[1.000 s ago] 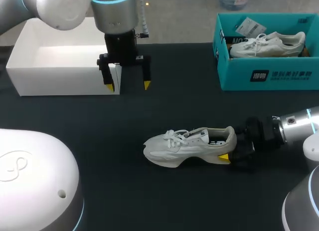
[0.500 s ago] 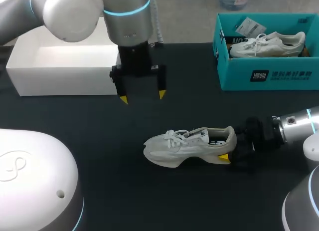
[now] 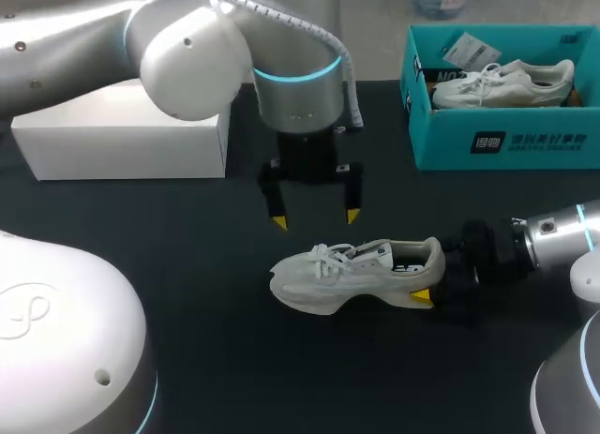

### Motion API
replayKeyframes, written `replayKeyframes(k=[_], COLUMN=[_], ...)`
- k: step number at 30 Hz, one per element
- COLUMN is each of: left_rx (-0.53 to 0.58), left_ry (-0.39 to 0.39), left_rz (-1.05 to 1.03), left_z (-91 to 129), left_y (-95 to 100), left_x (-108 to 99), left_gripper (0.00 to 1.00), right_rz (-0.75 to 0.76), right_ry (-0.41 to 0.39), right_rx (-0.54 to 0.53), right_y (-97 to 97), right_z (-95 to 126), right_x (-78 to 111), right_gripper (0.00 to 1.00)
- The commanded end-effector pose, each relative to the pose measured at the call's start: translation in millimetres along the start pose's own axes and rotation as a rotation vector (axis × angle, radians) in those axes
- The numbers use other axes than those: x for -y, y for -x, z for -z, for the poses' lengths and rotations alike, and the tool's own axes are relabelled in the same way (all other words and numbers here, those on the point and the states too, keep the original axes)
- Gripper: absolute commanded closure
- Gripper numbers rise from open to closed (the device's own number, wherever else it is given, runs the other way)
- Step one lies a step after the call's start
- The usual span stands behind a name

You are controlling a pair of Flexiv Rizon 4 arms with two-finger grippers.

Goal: Take the shoe out of the shoebox, open the shoe tongue, remove and reinsert the insole, then place the shoe into the shoebox

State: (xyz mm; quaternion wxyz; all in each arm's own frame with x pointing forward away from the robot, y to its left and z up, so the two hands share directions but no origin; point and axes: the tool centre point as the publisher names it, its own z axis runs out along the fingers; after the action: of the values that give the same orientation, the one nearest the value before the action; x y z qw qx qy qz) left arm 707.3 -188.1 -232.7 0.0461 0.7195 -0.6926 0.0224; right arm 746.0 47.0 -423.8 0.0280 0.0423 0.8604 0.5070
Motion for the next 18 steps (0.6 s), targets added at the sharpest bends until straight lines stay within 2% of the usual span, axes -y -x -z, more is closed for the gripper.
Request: replayKeyframes(k=[1,6,10,18], left_rx=[0.019,0.034,0.090,0.179], left_ry=[0.016,0.009,-0.007,-0.027], left_rz=[-0.012,-0.042,-0.081,-0.139], left_z=[-12,-24,-38,-69], left_y=[-27.8,-47.5,-67.0,-91.8], left_x=[5,1,-4,5], left_gripper=[0.00,0.00,0.00,0.00], right_rz=[-0.001,-0.001,-0.001,-0.001], right_ry=[-0.004,-0.004,-0.004,-0.004], right_rx=[0.001,0.001,0.001,0.001], right_y=[-0.1,-0.1,-0.1,-0.1], right_z=[-2,-2,-2,-2], right_x=[-0.4,-0.4,-0.4,-0.4], right_gripper=[1.00,1.00,1.00,1.00])
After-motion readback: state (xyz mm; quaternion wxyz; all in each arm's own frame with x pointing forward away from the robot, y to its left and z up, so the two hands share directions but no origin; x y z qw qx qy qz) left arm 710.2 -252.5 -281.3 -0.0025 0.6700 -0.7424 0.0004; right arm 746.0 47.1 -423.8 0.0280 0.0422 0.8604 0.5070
